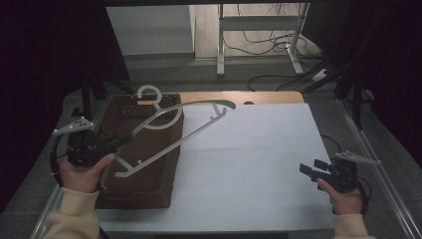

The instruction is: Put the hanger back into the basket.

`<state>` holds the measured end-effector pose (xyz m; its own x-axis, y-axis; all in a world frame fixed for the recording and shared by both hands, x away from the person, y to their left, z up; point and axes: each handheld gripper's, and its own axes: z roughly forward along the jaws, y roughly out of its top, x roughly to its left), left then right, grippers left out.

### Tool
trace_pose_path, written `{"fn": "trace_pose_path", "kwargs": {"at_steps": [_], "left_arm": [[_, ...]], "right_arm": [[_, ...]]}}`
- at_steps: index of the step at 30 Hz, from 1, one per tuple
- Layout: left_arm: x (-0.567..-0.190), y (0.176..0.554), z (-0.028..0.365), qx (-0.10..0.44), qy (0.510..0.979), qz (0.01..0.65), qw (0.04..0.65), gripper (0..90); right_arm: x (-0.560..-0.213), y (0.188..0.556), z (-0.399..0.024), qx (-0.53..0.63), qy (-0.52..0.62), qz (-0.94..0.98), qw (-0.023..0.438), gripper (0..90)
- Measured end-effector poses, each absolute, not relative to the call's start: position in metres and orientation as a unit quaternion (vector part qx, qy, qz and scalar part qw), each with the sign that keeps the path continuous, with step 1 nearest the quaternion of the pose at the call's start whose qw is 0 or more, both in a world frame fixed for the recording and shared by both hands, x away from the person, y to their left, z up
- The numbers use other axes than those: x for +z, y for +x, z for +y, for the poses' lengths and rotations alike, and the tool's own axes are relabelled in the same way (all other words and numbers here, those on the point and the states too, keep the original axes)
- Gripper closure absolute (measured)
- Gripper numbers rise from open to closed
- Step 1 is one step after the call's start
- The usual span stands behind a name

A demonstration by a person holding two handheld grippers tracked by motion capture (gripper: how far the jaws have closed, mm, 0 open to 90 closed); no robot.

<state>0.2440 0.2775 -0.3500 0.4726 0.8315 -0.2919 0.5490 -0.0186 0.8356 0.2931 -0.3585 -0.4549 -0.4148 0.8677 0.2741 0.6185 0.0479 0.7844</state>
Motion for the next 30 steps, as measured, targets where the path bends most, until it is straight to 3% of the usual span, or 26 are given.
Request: {"fn": "trace_pose_path", "kwargs": {"at_steps": [30], "left_arm": [[-0.372, 0.221, 0.375, 0.179, 0.628, 0.572, 0.497, 82.3]], "right_arm": [[-0.457, 0.295, -0.357, 0.443, 0.525, 0.713, 0.138, 28.9]]}}
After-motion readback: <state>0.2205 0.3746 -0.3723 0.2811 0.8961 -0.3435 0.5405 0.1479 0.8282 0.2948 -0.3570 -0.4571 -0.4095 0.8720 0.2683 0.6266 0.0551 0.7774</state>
